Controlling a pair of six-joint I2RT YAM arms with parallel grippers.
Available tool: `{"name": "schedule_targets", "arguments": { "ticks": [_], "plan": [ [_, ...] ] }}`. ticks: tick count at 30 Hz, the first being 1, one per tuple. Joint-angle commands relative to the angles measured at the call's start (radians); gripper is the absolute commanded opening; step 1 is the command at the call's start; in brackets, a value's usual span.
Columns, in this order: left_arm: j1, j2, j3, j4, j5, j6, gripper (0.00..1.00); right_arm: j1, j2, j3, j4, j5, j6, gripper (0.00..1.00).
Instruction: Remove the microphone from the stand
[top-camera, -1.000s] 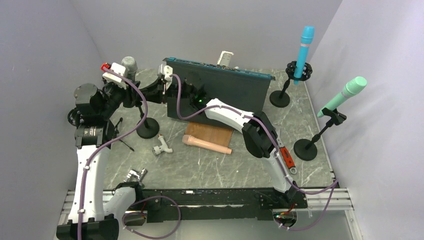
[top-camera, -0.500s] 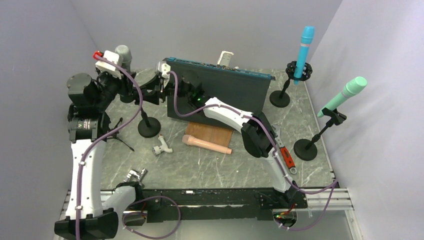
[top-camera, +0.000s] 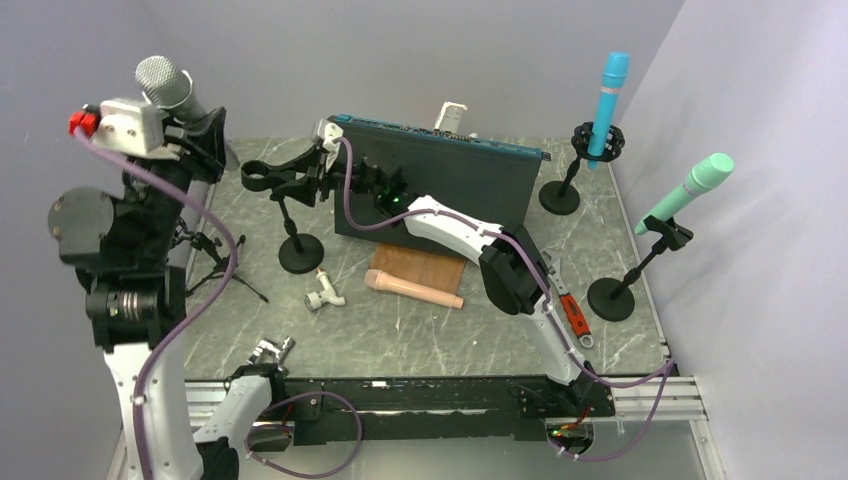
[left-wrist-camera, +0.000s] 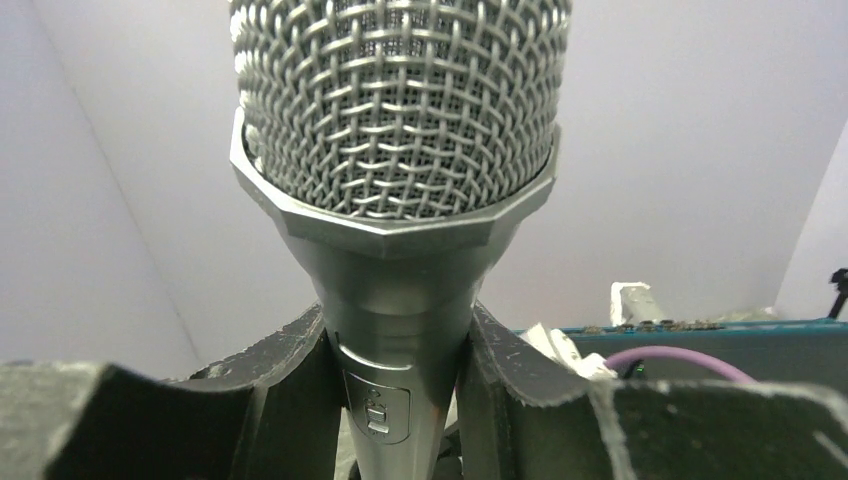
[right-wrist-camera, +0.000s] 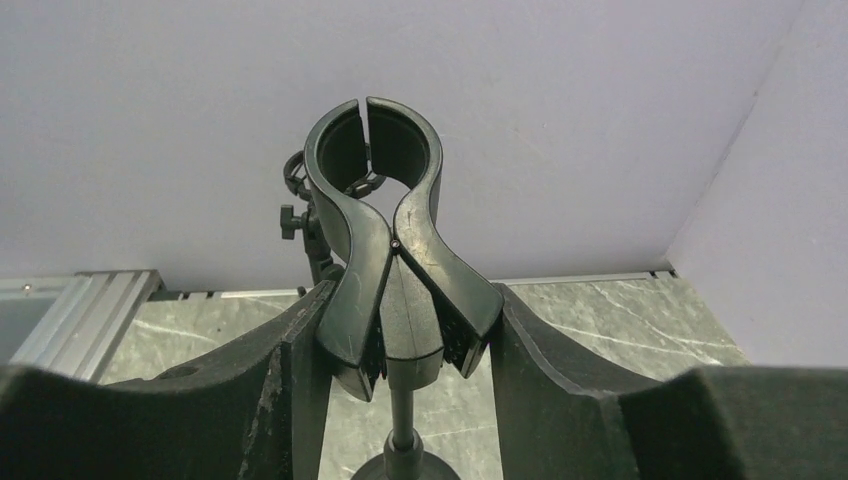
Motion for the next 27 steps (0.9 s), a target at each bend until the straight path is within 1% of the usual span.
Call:
{"name": "schedule_targets", "arguments": {
  "ticks": [1, 3, 5, 6, 9, 10, 14, 16, 17, 18, 19, 22, 26, 27],
  "plan": [
    [-0.005, -0.088, -0.055, 0.036, -0.039, -0.108, 0.00, -0.001, 0.041, 0.021, 0.044, 0.068, 0.010, 0.18],
    [-0.005, -0.135, -0.111, 0.022, -0.015, -0.161, 0.00, 0.000, 0.043, 0.030, 0.042, 0.096, 0.018, 0.32],
    [-0.005, -0.181, -0.171, -0.014, 0.007, -0.240, 0.00, 0.000, 0.049, 0.050, 0.023, 0.115, 0.021, 0.43],
    [-0.005, -0.206, -0.204, -0.034, 0.017, -0.276, 0.00, 0.001, 0.051, 0.058, 0.013, 0.123, 0.019, 0.49],
    [-0.006, -0.284, -0.284, -0.119, -0.016, -0.339, 0.00, 0.001, 0.049, 0.076, -0.030, 0.158, 0.013, 0.69],
    [-0.010, -0.299, -0.302, -0.152, -0.043, -0.351, 0.00, 0.002, 0.043, 0.078, -0.044, 0.162, 0.008, 0.73],
    [-0.043, -0.331, -0.312, -0.281, -0.157, -0.366, 0.00, 0.009, -0.015, 0.045, -0.077, 0.223, -0.005, 0.79],
    [-0.049, -0.345, -0.335, -0.311, -0.174, -0.392, 0.00, 0.015, -0.054, 0.015, -0.090, 0.243, -0.014, 0.84],
    [-0.049, -0.352, -0.353, -0.317, -0.171, -0.402, 0.00, 0.017, -0.075, 0.003, -0.102, 0.241, -0.021, 0.87],
    [-0.049, -0.359, -0.375, -0.322, -0.164, -0.411, 0.00, 0.017, -0.098, -0.014, -0.113, 0.230, -0.028, 0.97],
    [-0.048, -0.368, -0.400, -0.322, -0.159, -0.424, 0.00, 0.019, -0.123, -0.038, -0.120, 0.217, -0.036, 0.99],
    [-0.049, -0.394, -0.479, -0.312, -0.130, -0.497, 0.00, 0.017, -0.218, -0.134, -0.139, 0.218, -0.066, 1.00],
    [-0.050, -0.423, -0.610, -0.285, -0.080, -0.652, 0.00, 0.016, -0.402, -0.285, -0.234, 0.325, -0.118, 1.00],
    [-0.050, -0.435, -0.652, -0.269, -0.076, -0.697, 0.00, 0.015, -0.452, -0.320, -0.293, 0.361, -0.120, 1.00]
  ]
}}
